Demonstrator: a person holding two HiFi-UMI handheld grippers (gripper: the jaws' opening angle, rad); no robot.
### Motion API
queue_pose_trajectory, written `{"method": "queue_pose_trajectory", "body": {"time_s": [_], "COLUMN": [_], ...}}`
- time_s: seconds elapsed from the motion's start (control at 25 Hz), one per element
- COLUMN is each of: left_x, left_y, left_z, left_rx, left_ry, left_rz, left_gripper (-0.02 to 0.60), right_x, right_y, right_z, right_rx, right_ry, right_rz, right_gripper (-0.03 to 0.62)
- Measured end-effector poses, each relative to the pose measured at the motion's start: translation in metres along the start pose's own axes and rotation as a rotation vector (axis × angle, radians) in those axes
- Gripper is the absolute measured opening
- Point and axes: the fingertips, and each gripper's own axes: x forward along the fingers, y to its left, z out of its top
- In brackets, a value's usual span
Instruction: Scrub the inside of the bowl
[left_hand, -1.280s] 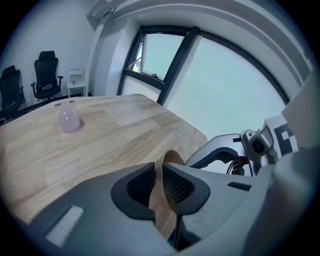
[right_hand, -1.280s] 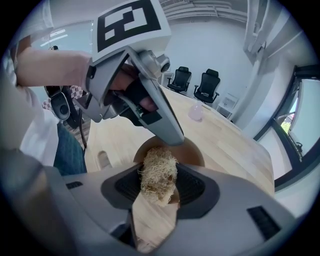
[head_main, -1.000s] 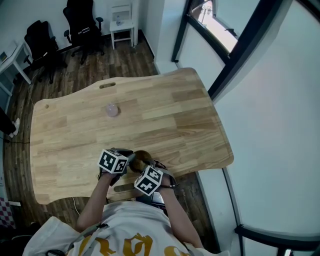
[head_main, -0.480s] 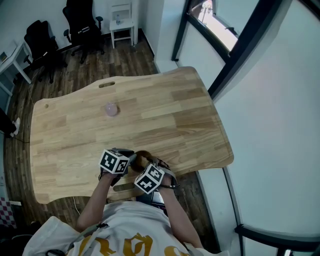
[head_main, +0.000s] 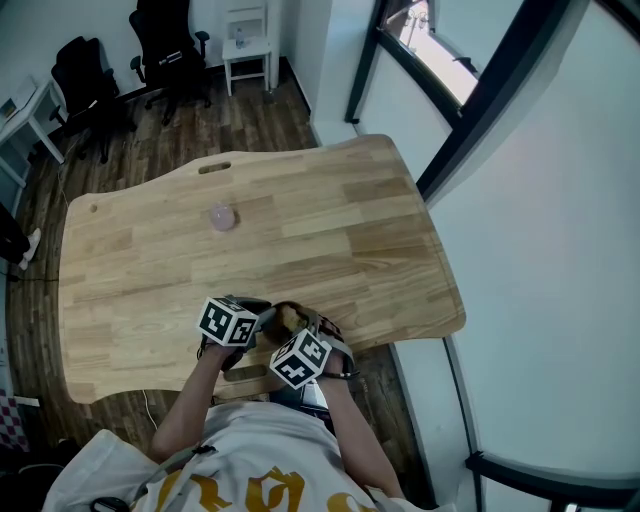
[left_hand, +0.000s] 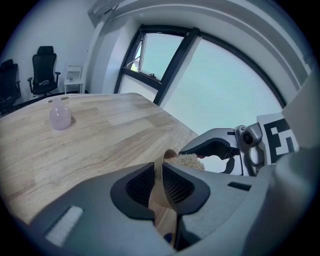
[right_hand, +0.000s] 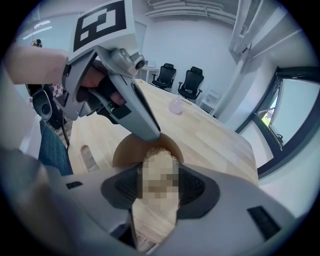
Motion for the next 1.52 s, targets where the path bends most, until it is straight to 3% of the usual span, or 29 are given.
{"method": "queue_pose_trajectory", "body": {"time_s": [0.64,1.08,1.52], "left_x": [-0.007,-0.014,-0.009], "left_y": [-0.006,0.006,0.004], "left_z": [0.004,0.002,0.005], "left_rx": [0.017,-0.017,-0.028], "left_ry": [-0.036,-0.066,-0.073], "left_rz": [0.012,0.028,0.009], "left_gripper": [0.041,0.041,0.041], "right_x": [-0.012,-0.007,-0.004], "right_y": [0.011,0.034,0.016], "right_z": [0.006,0.007,-0.004], "right_rx": [0.018,-0.020,0.013], "right_ry": [-0.044,-0.019,0.037], "right_rz": [0.035,0.145,0.107], "right_gripper": [0.184,0.184,0.184]}}
